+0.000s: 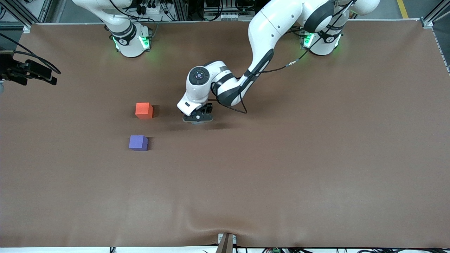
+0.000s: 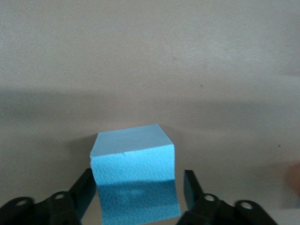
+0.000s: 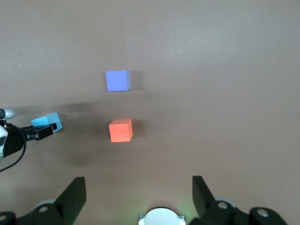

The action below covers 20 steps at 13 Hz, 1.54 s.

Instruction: Place blue block between orange and purple blocks

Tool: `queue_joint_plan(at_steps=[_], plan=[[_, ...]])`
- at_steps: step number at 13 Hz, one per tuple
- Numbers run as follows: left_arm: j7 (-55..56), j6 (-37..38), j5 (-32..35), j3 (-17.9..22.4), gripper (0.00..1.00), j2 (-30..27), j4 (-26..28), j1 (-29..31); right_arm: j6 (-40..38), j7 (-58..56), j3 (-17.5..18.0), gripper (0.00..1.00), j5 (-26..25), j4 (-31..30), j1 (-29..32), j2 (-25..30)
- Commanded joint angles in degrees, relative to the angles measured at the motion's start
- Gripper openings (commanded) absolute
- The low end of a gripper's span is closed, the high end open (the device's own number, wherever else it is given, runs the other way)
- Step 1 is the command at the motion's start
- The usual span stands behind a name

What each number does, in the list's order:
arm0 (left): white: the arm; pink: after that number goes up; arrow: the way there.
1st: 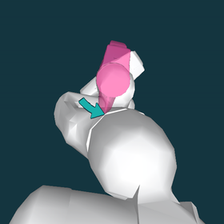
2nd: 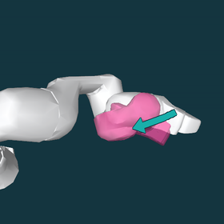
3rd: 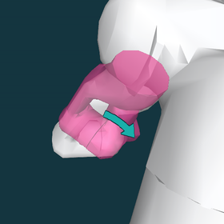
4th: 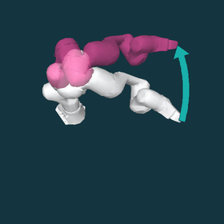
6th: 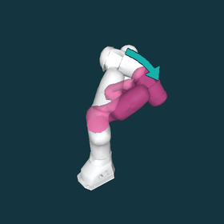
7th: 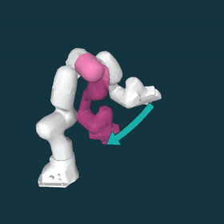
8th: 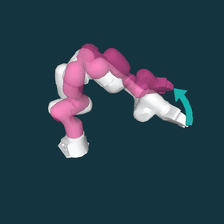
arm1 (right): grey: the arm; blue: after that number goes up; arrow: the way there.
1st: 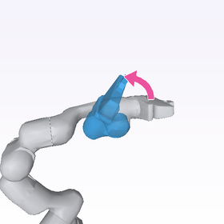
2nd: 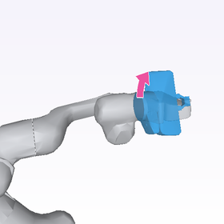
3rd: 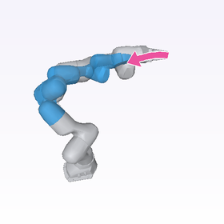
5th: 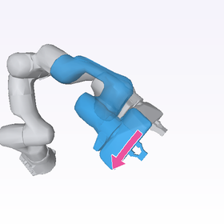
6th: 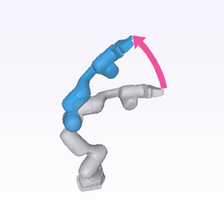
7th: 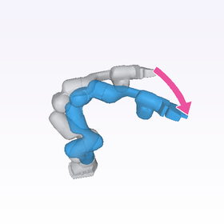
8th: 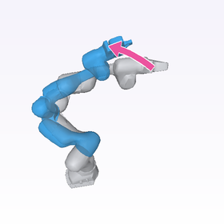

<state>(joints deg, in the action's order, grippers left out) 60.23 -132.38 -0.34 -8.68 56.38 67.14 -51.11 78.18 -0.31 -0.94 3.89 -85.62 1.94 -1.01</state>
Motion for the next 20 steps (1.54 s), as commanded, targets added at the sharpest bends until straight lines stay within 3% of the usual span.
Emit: queue_joint_plan(at_steps=[1,5,8,11,13,16,20], plan=[[1.3,1.6,0.7,1.0,1.0,-2.7,-1.3,-0.4,-0.9,-0.8,0.8,1.0,0.1,1.2,1.1,-4.2],[0.3,11.9,0.8,6.3,1.0,-15.0,0.7,1.4,-1.3,0.0,1.1,1.0,2.2,-1.7,-2.5,-5.3],[-2.0,23.5,0.9,6.5,1.0,-23.4,3.2,9.0,2.3,1.2,1.0,1.0,4.3,-7.6,-6.1,-5.2],[-7.0,29.0,2.9,6.4,1.0,-31.6,6.9,17.3,5.9,9.2,1.0,1.0,4.4,-11.1,-13.3,-5.2],[-12.1,31.4,3.1,6.1,1.0,-36.1,9.6,22.5,13.5,13.8,1.1,1.0,4.4,-16.5,-18.8,-5.3],[-18.4,33.5,2.9,6.0,1.0,-41.9,13.6,29.9,30.8,18.5,1.1,1.0,4.4,-26.2,-26.7,-6.4],[-31.0,34.8,2.2,6.0,1.0,-48.5,20.0,40.4,44.5,27.7,1.1,1.0,4.4,-28.0,-35.1,-14.5]])
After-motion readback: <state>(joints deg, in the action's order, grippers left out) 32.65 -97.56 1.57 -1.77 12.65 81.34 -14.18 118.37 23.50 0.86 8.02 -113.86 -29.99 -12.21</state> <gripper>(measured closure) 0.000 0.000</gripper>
